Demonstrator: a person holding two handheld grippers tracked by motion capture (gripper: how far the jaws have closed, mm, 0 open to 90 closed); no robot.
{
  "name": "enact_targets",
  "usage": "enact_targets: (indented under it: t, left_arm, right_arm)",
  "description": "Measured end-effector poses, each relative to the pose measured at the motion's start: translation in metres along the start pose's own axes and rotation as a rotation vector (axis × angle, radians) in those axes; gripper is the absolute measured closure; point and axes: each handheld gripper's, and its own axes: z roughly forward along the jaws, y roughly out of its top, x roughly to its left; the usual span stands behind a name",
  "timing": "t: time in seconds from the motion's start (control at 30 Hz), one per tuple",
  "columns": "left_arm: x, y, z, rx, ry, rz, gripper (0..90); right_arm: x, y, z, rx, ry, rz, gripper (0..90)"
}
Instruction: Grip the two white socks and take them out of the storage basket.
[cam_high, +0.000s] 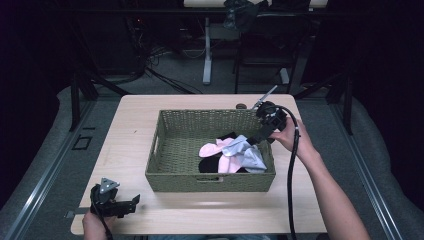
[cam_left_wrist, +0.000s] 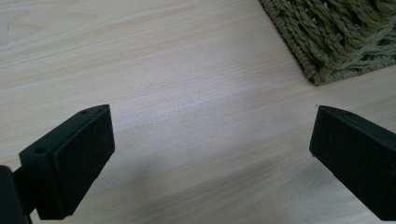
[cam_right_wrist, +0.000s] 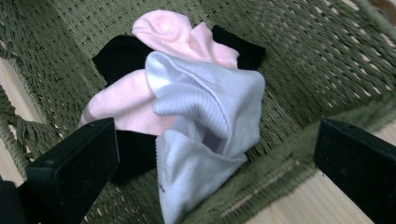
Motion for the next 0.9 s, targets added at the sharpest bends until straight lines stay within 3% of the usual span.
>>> enact_targets:
  t: [0.3, 0.53, 0.73, 0.9]
  left_arm:
    - [0.000, 0.000, 0.000, -0.001, 0.000, 0.003, 0.1]
    - [0.000, 0.000, -0.001, -0.002, -0.002, 0.003, 0.1]
    - [0.000, 0.000, -0.001, -0.001, -0.003, 0.003, 0.1]
    - [0.000, 0.000, 0.000, -0.002, -0.003, 0.003, 0.1]
  right_arm:
    - [0.009, 0.017, 0.031, 0.065, 0.022, -0.025, 0.0]
    - [0.012, 0.024, 0.049, 0.130, 0.011, -0.039, 1.0]
    - [0.011, 0.027, 0.066, 0.167, 0.007, -0.014, 11.4]
    - [0.012, 0.028, 0.075, 0.211, 0.005, 0.006, 13.8]
